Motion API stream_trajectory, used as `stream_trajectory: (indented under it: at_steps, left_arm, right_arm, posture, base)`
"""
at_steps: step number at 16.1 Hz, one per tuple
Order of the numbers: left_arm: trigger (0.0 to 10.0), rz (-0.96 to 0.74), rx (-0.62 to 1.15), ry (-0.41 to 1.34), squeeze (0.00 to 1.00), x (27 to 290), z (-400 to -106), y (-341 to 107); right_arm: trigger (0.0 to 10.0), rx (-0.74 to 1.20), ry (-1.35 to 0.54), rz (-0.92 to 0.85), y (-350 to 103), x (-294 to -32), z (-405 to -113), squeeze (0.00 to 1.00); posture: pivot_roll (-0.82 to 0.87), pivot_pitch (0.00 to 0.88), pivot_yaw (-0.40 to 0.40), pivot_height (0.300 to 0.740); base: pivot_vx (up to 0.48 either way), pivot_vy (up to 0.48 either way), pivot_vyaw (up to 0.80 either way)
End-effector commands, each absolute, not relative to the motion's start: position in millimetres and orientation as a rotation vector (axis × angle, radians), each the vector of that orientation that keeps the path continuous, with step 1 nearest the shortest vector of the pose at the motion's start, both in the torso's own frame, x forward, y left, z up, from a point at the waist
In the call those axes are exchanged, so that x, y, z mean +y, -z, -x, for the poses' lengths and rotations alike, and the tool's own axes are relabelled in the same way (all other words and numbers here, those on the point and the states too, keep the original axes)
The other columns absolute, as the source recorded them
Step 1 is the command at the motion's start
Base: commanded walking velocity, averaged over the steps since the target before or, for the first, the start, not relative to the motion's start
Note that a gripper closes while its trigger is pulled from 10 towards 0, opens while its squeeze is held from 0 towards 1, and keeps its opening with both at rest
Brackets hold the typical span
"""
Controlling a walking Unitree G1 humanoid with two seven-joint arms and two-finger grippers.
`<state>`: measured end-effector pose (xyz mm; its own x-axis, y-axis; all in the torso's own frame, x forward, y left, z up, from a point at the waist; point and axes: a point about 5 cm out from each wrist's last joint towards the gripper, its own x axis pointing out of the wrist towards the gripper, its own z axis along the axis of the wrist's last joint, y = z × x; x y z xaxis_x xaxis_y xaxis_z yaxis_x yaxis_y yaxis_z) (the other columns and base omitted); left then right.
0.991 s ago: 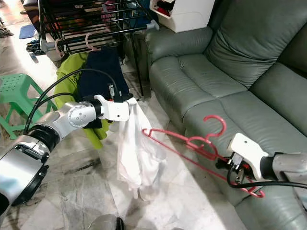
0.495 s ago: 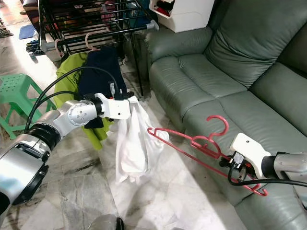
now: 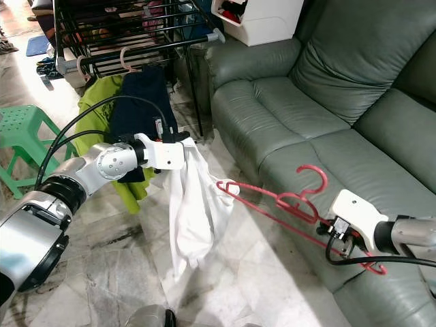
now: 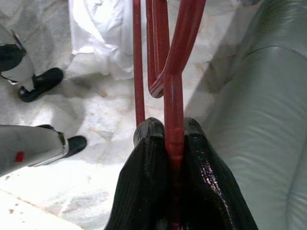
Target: Hang hanger
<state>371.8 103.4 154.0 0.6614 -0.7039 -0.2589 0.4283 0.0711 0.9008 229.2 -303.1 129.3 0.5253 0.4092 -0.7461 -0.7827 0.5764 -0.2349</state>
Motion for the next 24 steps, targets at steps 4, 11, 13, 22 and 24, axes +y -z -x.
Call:
stream_trajectory:
  at_steps: [4,11,13,22,24]
  left_arm:
    - [10.0,-1.217,-0.307,0.851,0.0,101,-374,-163]
    - [10.0,-1.184,-0.348,0.864,0.0,93,-374,-171]
    - [10.0,-1.166,-0.358,0.874,0.0,90,-373,-171]
    - [10.0,-1.066,-0.475,0.909,0.0,72,-368,-195]
    - [10.0,-1.035,-0.495,0.929,0.0,65,-365,-195]
  right_arm:
    - [10.0,0.684,-0.753,0.652,-131,-305,-234,0.0]
    - [10.0,0.695,-0.776,0.63,-120,-300,-235,0.0]
    - [10.0,0.695,-0.777,0.628,-118,-299,-236,0.0]
    - [10.0,0.684,-0.725,0.578,-96,-289,-246,0.0]
    - [10.0,0.643,-0.698,0.537,-89,-278,-253,0.0]
  posture:
    - [-0.1,0.0,0.046,0.74]
    - [-0.1,0.0,0.043,0.74]
    - [-0.1,0.0,0.043,0.74]
    - [-0.09,0.0,0.036,0.74]
    - [-0.09,0.0,0.034,0.74]
  base:
    - [0.0,0.0,0.0]
    - [0.0,0.0,0.0]
    - [0.0,0.0,0.0]
    - [0.0,0.0,0.0]
    - [0.0,0.0,0.0]
